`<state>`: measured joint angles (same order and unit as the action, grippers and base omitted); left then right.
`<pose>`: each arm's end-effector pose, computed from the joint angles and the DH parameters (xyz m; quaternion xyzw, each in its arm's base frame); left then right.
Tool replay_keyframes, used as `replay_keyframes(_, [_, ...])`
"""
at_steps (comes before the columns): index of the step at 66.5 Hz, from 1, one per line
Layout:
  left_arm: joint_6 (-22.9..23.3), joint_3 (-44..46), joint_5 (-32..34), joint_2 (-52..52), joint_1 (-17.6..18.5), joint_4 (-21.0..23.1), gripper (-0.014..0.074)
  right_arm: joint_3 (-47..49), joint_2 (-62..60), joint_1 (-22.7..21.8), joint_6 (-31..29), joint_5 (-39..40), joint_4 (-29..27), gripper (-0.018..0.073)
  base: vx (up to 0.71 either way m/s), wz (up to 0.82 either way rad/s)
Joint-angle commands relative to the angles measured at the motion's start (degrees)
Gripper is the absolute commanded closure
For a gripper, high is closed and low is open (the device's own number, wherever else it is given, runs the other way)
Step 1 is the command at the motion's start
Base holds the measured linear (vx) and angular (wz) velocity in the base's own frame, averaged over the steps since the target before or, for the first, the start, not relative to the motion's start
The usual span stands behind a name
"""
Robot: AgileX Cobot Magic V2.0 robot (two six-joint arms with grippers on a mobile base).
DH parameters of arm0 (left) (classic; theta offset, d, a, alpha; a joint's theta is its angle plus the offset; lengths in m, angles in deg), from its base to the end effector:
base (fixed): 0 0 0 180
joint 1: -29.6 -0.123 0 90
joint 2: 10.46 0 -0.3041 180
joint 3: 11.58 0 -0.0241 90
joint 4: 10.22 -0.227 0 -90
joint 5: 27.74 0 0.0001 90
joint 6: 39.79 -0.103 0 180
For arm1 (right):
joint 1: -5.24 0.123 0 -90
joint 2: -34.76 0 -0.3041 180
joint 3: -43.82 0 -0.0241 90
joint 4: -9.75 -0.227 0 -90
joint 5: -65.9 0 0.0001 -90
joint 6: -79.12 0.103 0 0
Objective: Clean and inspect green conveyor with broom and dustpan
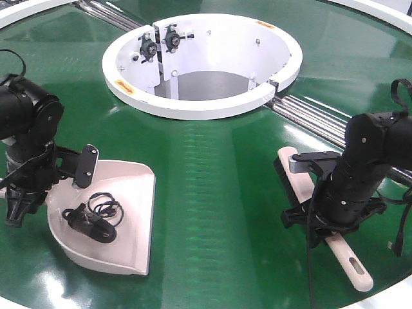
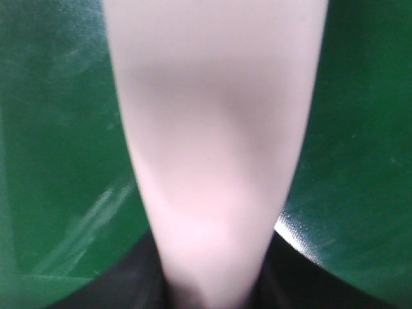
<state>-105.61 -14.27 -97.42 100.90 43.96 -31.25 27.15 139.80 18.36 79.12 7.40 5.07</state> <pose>0.3222 -0.0467 0.2388 -0.6856 -0.7074 -0.1383 0.1022 0.2753 0.0715 0.2151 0.0929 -0.9951 -0.0343 0.0058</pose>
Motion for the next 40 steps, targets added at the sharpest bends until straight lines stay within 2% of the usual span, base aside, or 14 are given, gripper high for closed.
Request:
replay_keyframes(1, [0.20, 1.46, 2.30, -2.39, 0.67, 0.19, 0.0603, 1.11, -2.68, -0.41, 0.34, 1.00, 1.29, 0.0560, 0.00, 0.00])
replay_keyframes(8, [0.20, 1.46, 3.15, -2.39, 0.67, 2.35, 0.0603, 1.11, -2.68, -0.41, 0.69, 0.88, 1.90, 0.0554, 0.00, 0.00])
replay_keyframes(19, [0.20, 1.46, 0.25, -2.07, 0.57, 6.85, 0.0603, 1.11, -2.68, -0.41, 0.69, 0.42, 1.90, 0.0532, 0.00, 0.00])
replay_keyframes(29, [0.20, 1.46, -1.49, -1.05, 0.57, 7.43, 0.0595, 1.11, -2.36, -0.41, 0.69, 0.10, 1.90, 0.0490, 0.00, 0.00])
replay_keyframes(40, [1.82, 1.46, -1.90, -0.85, 0.57, 7.43, 0.0553, 1.11, -0.73, -0.41, 1.68, -0.24, 2.04, 0.0389, 0.00, 0.00])
